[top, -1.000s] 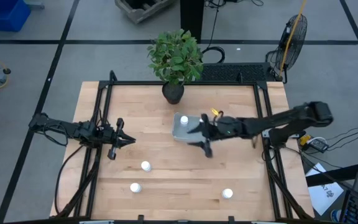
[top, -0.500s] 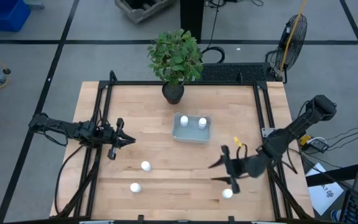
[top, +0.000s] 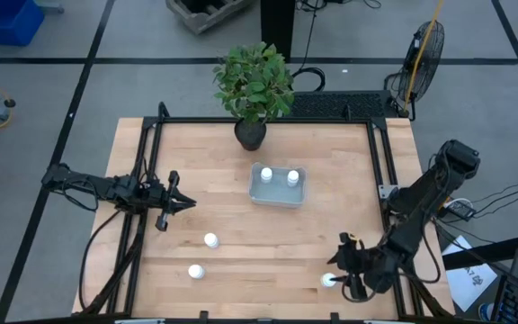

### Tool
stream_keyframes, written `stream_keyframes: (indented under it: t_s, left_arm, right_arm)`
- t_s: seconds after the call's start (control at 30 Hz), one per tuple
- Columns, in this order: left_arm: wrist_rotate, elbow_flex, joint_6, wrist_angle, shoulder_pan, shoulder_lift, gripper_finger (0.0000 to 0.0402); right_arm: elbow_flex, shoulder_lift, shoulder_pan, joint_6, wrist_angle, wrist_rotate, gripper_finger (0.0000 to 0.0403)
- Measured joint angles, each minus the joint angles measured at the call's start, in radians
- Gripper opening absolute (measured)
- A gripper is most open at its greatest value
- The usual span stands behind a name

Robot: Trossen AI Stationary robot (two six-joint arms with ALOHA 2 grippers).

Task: Pick and place pill bottles into a basket
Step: Put the white medicine bottle into the gray bin

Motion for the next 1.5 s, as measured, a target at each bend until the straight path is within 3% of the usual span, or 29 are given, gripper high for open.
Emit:
stream_keyframes:
  t_s: [0.3, 0.73, 1.33, 1.5]
  left_arm:
    - [0.0, 0.0, 0.0, 0.0, 0.0, 0.0, 0.0037]
    - [0.0, 0.0, 0.0, 0.0, 0.0, 0.0, 0.0037]
    - [0.0, 0.0, 0.0, 0.0, 0.0, 0.0, 0.0037]
    - [0.0, 0.0, 0.0, 0.0, 0.0, 0.0, 0.0037]
  right_arm:
    - [0.0, 0.061, 0.034, 0.007, -0.01, 0.005, 0.0278]
    - [0.001, 0.138, 0.025, 0.008, 0.093, 0.025, 0.0273]
    - [0.001, 0.065, 0.027, 0.008, -0.023, 0.055, 0.0269]
    - [-0.005, 0.072, 0.006, 0.252, -0.159, 0.051, 0.0269]
